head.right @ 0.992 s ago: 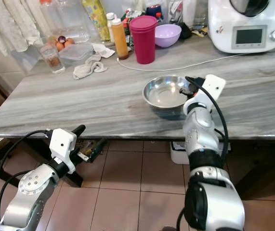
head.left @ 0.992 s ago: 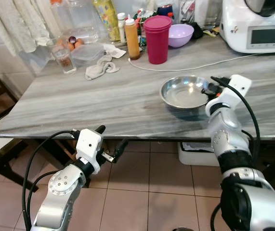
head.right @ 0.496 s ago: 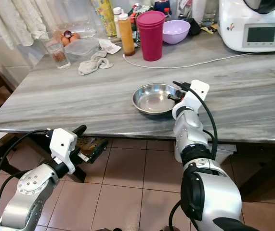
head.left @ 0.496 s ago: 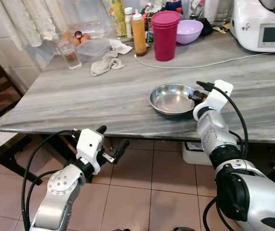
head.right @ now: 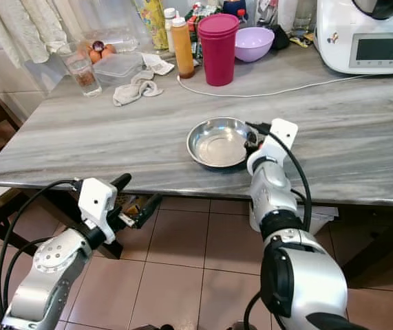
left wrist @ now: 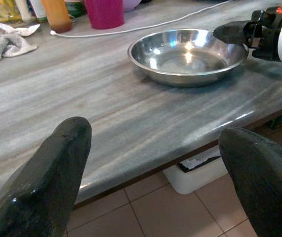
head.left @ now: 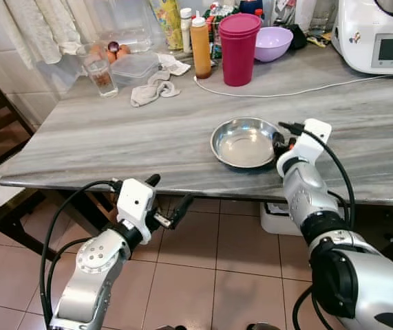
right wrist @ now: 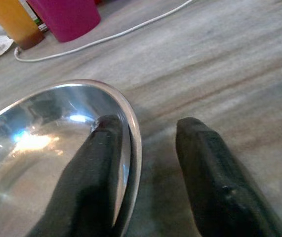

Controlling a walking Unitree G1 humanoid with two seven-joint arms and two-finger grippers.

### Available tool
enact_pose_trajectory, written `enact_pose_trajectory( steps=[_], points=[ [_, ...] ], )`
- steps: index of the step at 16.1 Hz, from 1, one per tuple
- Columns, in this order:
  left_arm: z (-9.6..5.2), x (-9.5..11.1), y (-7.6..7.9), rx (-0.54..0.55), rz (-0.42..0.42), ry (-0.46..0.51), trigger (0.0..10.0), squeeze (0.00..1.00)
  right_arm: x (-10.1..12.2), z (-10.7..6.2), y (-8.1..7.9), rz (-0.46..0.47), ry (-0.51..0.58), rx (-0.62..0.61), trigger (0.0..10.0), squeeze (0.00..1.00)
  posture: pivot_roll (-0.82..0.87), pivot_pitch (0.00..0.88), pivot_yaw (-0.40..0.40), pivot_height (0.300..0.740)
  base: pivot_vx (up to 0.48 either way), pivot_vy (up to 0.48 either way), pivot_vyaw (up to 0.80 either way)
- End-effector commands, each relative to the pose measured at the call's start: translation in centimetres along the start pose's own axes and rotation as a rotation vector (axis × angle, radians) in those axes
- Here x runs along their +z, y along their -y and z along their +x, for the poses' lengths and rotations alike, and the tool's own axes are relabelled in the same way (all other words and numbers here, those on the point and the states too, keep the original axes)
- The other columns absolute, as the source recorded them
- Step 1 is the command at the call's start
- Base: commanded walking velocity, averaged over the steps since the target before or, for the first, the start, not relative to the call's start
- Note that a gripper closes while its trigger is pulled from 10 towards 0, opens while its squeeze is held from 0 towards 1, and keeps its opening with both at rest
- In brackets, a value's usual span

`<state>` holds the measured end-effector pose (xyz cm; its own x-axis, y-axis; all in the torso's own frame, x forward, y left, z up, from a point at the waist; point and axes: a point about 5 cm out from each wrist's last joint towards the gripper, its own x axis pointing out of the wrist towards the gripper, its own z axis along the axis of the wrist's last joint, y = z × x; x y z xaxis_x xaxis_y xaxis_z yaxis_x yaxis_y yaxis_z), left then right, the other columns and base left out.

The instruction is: Setting the table

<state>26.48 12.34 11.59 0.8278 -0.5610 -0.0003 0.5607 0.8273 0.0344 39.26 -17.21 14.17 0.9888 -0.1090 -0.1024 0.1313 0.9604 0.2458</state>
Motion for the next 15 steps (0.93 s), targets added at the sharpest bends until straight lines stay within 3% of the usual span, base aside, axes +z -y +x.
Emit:
enact_pose_trajectory(
  steps=[1,4,5,7,8,10,11,15],
  points=[
    [-0.2,-0.2,-0.3,0.013,0.008,-0.013,10.0,0.00,0.0,-0.1,-0.4,-0.041,0.018,0.017,10.0,1.00,-0.15,0.113,0.130,0.740,0.000,0.000,0.00],
    [-0.1,-0.2,-0.5,0.021,0.009,-0.011,10.0,0.00,0.9,-0.3,-0.8,-0.068,0.111,0.049,10.0,1.00,-0.15,0.108,0.132,0.740,0.000,0.000,0.00],
    [0.0,0.0,-0.6,0.029,0.013,-0.003,10.0,0.00,1.5,-0.5,-0.9,-0.134,0.178,0.068,10.0,1.00,-0.15,0.105,0.132,0.740,0.000,0.000,0.00],
    [0.1,0.2,-0.7,0.041,0.018,0.006,10.0,0.00,2.1,-0.9,-1.1,-0.166,0.239,0.091,10.0,1.00,-0.15,0.100,0.129,0.740,0.000,0.000,0.00],
    [0.1,0.5,-1.5,0.104,0.036,0.028,10.0,0.00,2.8,-1.9,-1.2,-0.249,0.323,0.111,10.0,1.00,-0.16,0.093,0.126,0.740,0.000,0.000,0.00],
    [0.1,0.4,-2.9,0.247,0.068,0.019,10.0,0.00,2.5,-3.9,-0.8,-0.240,0.361,0.151,10.0,1.00,-0.17,0.083,0.124,0.740,0.000,0.000,0.00],
    [0.1,0.4,-3.1,0.271,0.073,0.017,10.0,0.00,2.4,-4.4,-0.9,-0.238,0.362,0.167,10.0,1.00,-0.17,0.083,0.124,0.740,0.000,0.000,0.00],
    [-0.2,-0.9,-5.1,0.463,0.089,-0.044,10.0,0.00,0.1,-8.7,-1.2,-0.238,0.326,0.204,10.0,1.00,-0.23,0.051,0.141,0.740,0.000,0.000,0.00]
  ],
)
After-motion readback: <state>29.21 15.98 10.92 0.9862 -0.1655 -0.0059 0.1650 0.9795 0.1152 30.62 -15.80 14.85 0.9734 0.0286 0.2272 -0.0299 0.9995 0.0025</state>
